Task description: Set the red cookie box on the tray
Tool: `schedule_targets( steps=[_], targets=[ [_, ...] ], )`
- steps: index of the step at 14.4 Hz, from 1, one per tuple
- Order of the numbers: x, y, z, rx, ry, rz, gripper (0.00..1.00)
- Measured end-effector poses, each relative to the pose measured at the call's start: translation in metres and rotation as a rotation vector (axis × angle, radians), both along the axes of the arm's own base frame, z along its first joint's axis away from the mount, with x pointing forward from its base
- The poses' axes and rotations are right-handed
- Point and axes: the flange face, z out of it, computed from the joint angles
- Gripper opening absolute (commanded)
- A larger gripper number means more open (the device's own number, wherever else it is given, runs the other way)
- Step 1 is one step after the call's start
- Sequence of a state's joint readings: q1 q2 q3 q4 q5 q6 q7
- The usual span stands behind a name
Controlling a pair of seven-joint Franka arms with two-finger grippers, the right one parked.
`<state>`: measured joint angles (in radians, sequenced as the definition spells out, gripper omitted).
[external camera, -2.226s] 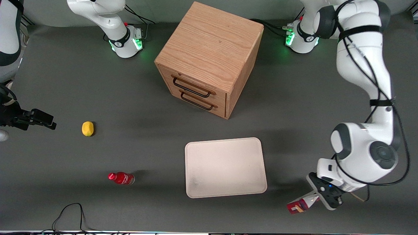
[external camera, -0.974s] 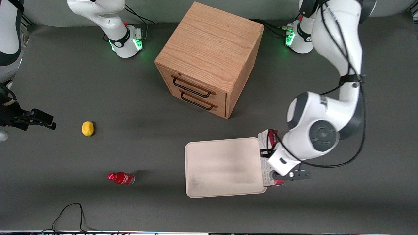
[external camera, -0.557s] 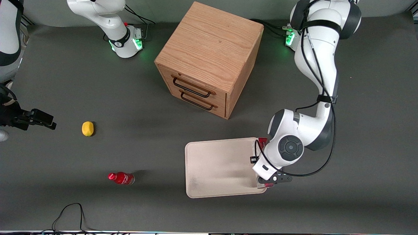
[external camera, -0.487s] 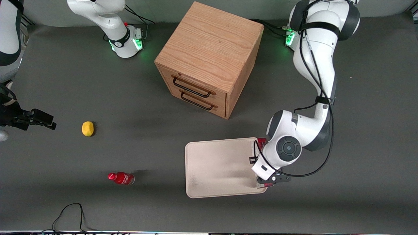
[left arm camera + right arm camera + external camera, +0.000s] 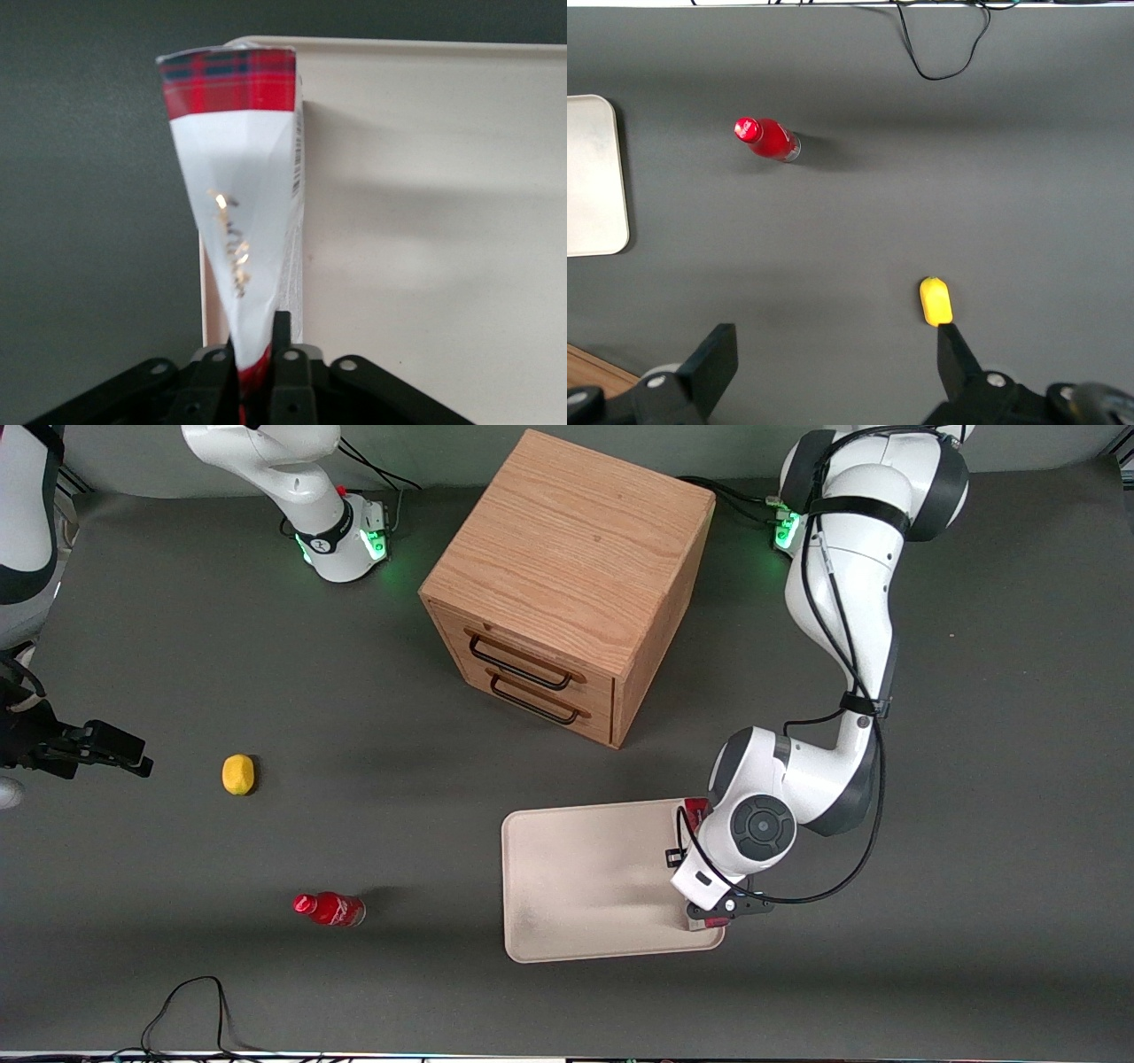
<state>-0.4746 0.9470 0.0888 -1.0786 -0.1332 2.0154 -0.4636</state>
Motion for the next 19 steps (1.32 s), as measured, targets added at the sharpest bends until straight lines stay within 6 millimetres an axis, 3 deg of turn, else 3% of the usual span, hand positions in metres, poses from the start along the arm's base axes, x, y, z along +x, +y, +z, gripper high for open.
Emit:
schedule_targets(
  steps=[4,6,9,11,14,19],
  targets=[
    [0.004,-0.002,0.011,-0.021,-0.042,0.001,1.0],
    [0.007,0.009,0.032,-0.045,-0.053,0.017,1.0],
    [0.011,0.063,0.101,-0.07,-0.091,0.086,1.0],
    [-0.001,0.11,0.158,-0.078,-0.099,0.139,1.0],
    [-0.041,0.175,0.236,-0.063,-0.049,0.13,1.0],
    [-0.107,0.272,0.319,-0.025,-0.021,-0.016,1.0]
  ],
)
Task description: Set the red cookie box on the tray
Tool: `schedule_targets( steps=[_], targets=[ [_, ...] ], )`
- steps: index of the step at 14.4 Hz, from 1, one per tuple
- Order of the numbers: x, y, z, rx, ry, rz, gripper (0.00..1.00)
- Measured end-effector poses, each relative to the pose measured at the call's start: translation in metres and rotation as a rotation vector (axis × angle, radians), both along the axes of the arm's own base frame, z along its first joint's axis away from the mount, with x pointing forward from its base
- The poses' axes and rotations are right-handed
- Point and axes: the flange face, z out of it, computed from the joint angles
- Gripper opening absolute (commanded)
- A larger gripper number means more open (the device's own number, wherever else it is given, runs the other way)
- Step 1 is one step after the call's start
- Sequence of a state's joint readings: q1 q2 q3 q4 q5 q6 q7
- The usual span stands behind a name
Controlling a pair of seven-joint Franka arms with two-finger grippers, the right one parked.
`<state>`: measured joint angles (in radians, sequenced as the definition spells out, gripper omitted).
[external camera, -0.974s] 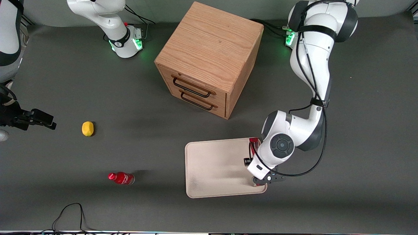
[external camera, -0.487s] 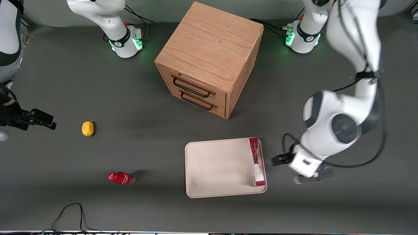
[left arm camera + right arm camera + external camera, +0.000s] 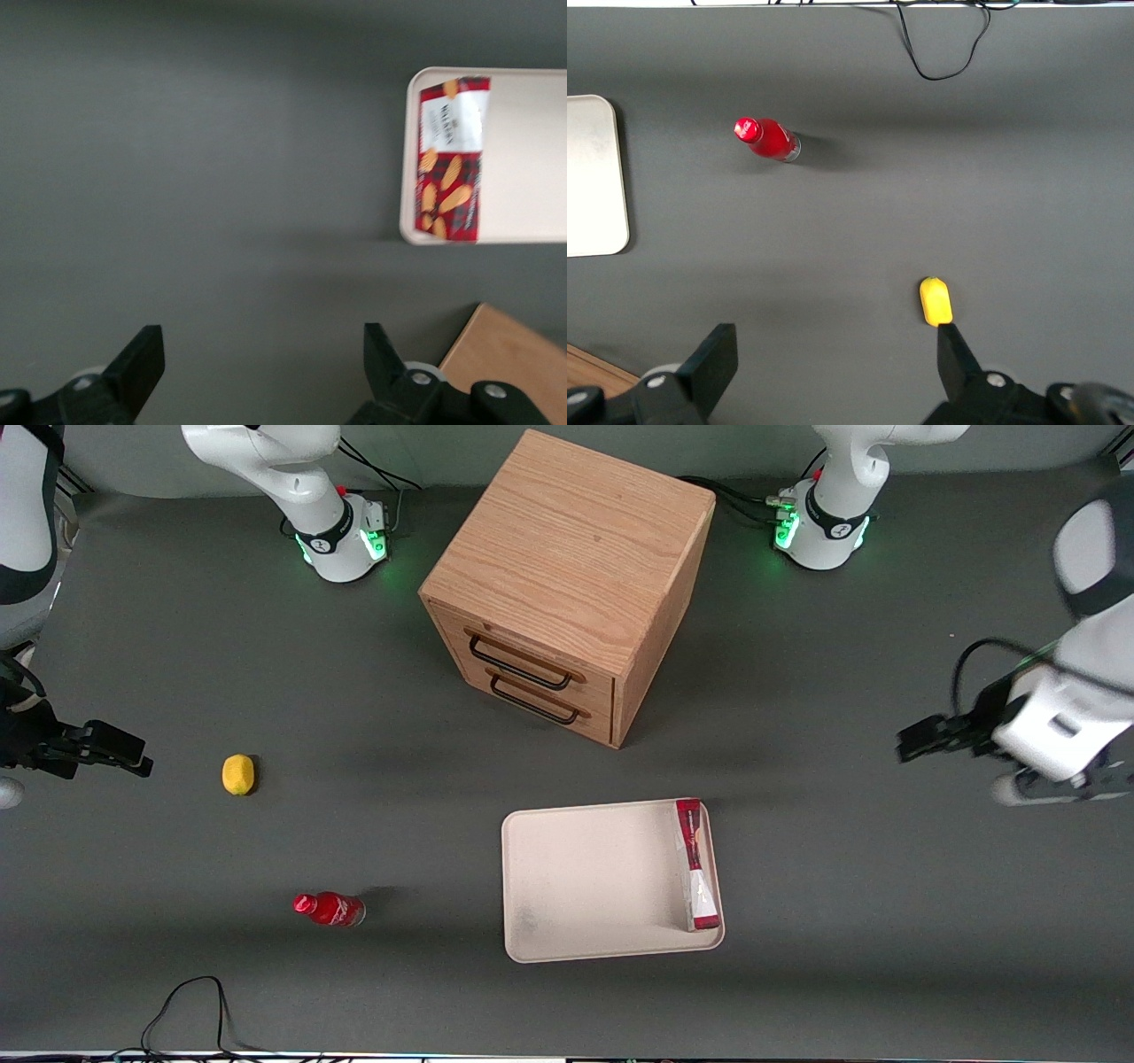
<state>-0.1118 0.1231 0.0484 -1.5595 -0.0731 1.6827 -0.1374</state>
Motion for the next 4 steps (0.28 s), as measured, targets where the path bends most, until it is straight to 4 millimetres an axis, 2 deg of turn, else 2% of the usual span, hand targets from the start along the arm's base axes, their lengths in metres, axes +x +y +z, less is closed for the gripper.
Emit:
schedule_targets(
  steps=[2,4],
  targets=[
    [-0.03,0.018,0.025,0.027,0.004,-0.013,1.0],
    [-0.05,0.022,0.043,0.066,-0.002,-0.036,1.0]
  ],
)
